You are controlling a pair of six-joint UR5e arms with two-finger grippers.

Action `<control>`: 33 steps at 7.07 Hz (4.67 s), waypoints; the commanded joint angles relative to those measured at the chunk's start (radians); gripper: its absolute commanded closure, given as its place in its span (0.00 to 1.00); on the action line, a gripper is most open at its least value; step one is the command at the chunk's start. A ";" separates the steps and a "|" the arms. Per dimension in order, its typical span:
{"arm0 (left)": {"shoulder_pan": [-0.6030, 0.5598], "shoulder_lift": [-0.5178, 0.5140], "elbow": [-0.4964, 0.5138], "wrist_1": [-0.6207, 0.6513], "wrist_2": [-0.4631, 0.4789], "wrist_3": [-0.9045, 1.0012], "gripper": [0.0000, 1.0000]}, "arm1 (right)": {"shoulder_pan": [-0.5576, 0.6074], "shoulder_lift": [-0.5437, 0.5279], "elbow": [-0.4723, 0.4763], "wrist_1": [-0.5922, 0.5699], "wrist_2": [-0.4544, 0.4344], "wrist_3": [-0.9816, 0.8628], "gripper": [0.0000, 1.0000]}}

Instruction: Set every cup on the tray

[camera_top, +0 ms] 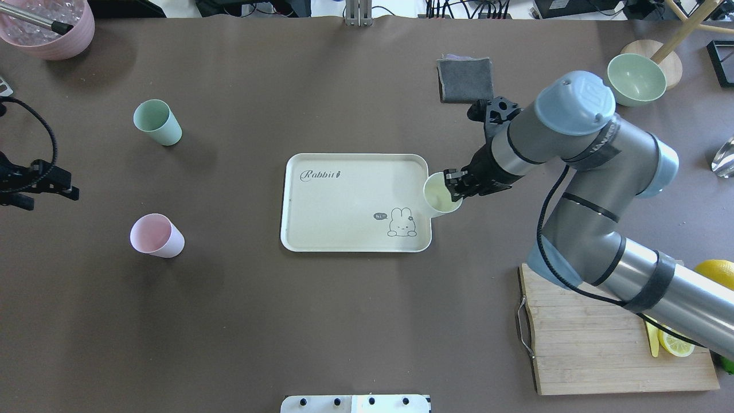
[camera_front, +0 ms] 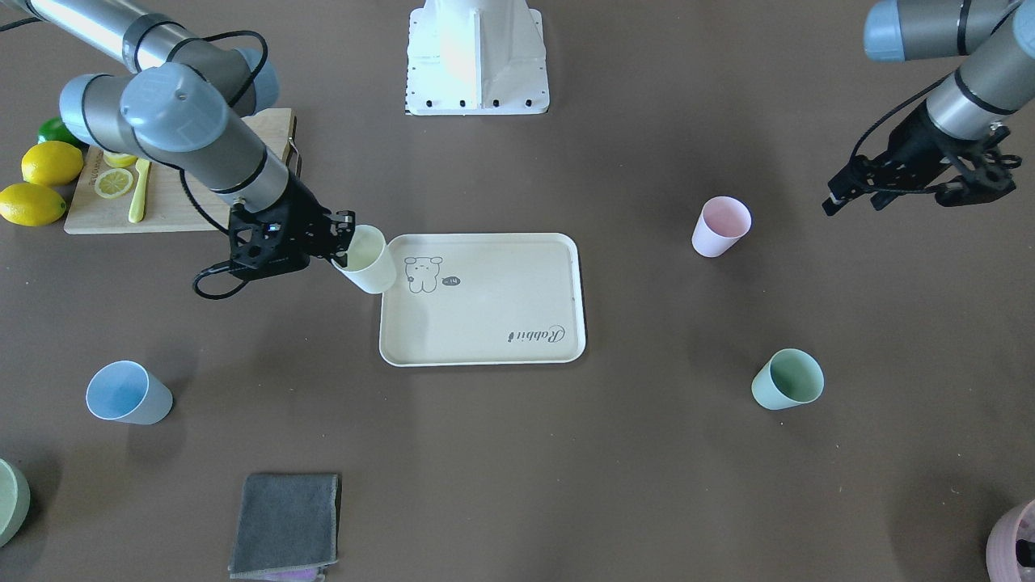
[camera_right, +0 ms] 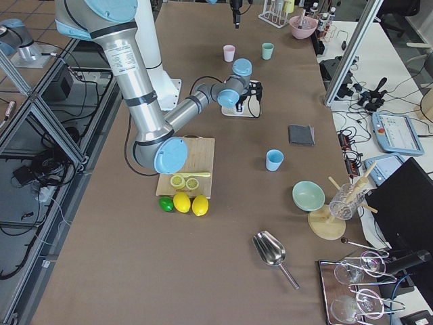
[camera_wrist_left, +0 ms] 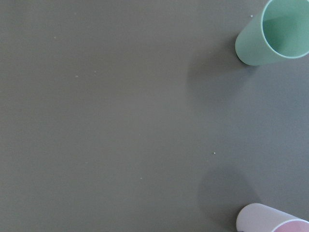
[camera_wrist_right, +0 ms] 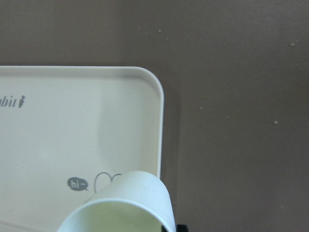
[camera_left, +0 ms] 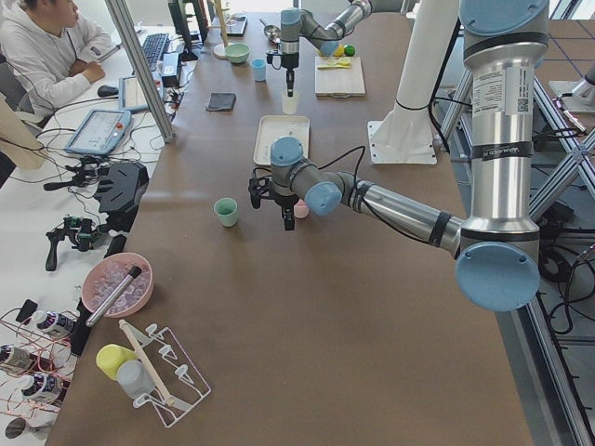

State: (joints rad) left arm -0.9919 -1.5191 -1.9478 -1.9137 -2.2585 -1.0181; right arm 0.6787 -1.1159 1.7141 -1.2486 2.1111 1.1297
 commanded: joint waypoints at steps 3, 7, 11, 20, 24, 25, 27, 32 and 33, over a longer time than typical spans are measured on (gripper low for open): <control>0.191 -0.120 0.047 0.001 0.115 -0.146 0.19 | -0.113 0.071 -0.070 -0.011 -0.125 0.065 1.00; 0.237 -0.122 0.069 0.002 0.148 -0.163 1.00 | 0.182 0.006 0.026 -0.140 0.146 -0.078 0.00; 0.239 -0.428 0.073 0.271 0.134 -0.245 1.00 | 0.386 -0.050 -0.104 -0.304 0.164 -0.566 0.00; 0.371 -0.714 0.268 0.295 0.237 -0.471 0.01 | 0.428 0.007 -0.423 -0.163 0.164 -0.633 0.59; 0.156 -0.571 0.084 0.444 0.117 -0.164 0.01 | 0.403 0.043 -0.395 -0.149 0.177 -0.528 1.00; 0.092 -0.496 0.095 0.441 0.116 0.030 0.01 | 0.389 0.060 -0.352 -0.156 0.199 -0.469 1.00; -0.032 -0.441 0.203 0.408 0.114 0.255 0.01 | 0.279 0.164 -0.338 -0.143 0.219 -0.255 1.00; -0.096 -0.529 0.612 0.062 0.073 0.241 0.01 | 0.044 0.289 -0.344 -0.100 0.057 0.005 1.00; -0.079 -0.530 0.641 0.007 0.073 0.215 0.02 | 0.033 0.282 -0.349 -0.075 0.032 0.001 0.22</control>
State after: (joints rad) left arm -1.0852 -2.0418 -1.3398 -1.8543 -2.1849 -0.7679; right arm 0.7385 -0.8277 1.3717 -1.3551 2.1838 1.1271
